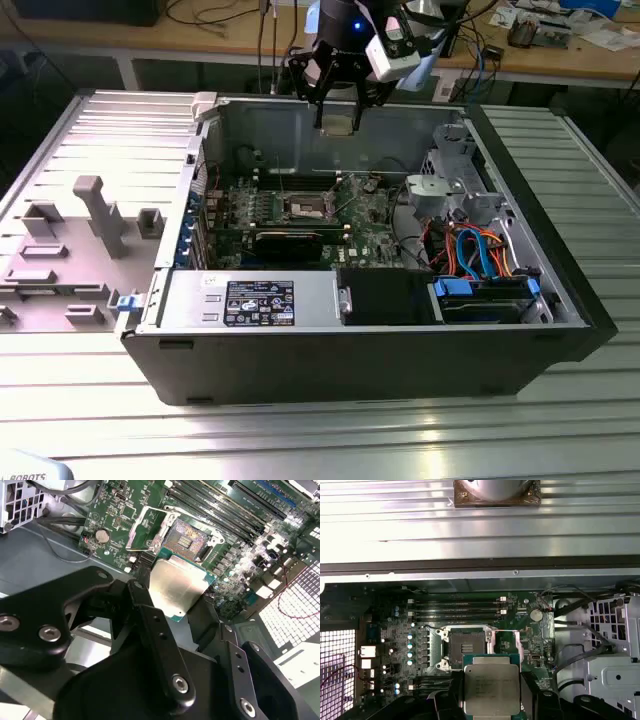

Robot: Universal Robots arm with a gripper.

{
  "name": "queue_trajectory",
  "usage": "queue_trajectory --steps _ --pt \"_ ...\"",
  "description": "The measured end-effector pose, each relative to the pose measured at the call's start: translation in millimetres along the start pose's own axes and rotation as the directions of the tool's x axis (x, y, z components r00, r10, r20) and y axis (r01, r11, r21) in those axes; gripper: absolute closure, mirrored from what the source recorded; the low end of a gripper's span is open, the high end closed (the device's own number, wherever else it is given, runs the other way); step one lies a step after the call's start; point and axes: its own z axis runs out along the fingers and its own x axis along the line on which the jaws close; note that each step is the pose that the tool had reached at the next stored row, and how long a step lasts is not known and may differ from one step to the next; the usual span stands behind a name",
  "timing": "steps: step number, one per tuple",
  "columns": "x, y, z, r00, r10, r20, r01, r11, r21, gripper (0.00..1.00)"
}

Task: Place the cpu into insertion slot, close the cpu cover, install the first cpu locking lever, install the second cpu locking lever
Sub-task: 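Place the cpu into insertion slot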

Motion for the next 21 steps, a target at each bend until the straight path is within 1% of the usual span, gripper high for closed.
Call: queue_trajectory --steps 8,10,14,21 --pt "0.0 0.0 0.0 1.0 0.001 0.0 -0.001 1.0 0.0 0.46" --pt "0.0 0.0 0.3 0.9997 0.026 0.0023 -0.026 0.9997 0.0002 0.46" --pt "0.1 -0.1 0.6 0.9972 0.075 0.0067 -0.075 0.9972 -0.0004 0.46" --pt "0.9 -0.1 0.6 0.997 0.077 0.0069 -0.077 0.997 -0.0005 0.46"
